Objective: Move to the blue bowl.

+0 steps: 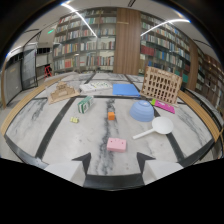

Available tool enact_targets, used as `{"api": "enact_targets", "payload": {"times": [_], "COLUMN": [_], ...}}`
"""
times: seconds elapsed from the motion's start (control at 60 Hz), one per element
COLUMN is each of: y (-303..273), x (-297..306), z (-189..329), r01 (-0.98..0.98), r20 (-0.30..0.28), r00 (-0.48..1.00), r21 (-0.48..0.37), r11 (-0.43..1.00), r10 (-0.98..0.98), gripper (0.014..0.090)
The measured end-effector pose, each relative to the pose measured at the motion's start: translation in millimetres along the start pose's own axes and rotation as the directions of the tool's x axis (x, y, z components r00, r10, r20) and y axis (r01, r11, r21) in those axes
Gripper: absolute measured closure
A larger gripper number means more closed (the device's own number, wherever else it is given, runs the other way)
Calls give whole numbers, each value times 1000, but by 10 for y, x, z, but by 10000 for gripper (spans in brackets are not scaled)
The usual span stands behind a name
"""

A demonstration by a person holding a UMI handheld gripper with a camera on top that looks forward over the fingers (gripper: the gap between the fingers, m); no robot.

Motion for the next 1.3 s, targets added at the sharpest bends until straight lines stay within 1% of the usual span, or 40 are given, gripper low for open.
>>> {"api": "enact_targets", "payload": {"times": [0.15,0.317,0.533,0.717,0.833,0.933,0.967,1.117,1.2,1.3], "y": [-16,-70,-457,-797,-966,-1081,-1089,-1027,-954,-921], "x": [73,302,887,1286,1475,1636,1662,1648,1682,1738], "z": [-24,-6,235,712,1101,1480,1601,2084,2252,2417], "r01": [1,0,30,28,23,30,29,-24,-41,-27], "r20": [0,-15,-88,-117,-123,-144,-141,-94,-91,-105], "r00": [1000,1000,996,993,992,989,990,995,995,994], "r21": [-2,-9,42,39,19,17,7,-39,-68,-70], "r11": [1000,1000,999,999,1000,999,1000,999,997,997], "r10": [-1,0,-26,-23,-20,-28,-27,20,34,20], "gripper": [184,185,185,188,186,185,183,183,184,183]}}
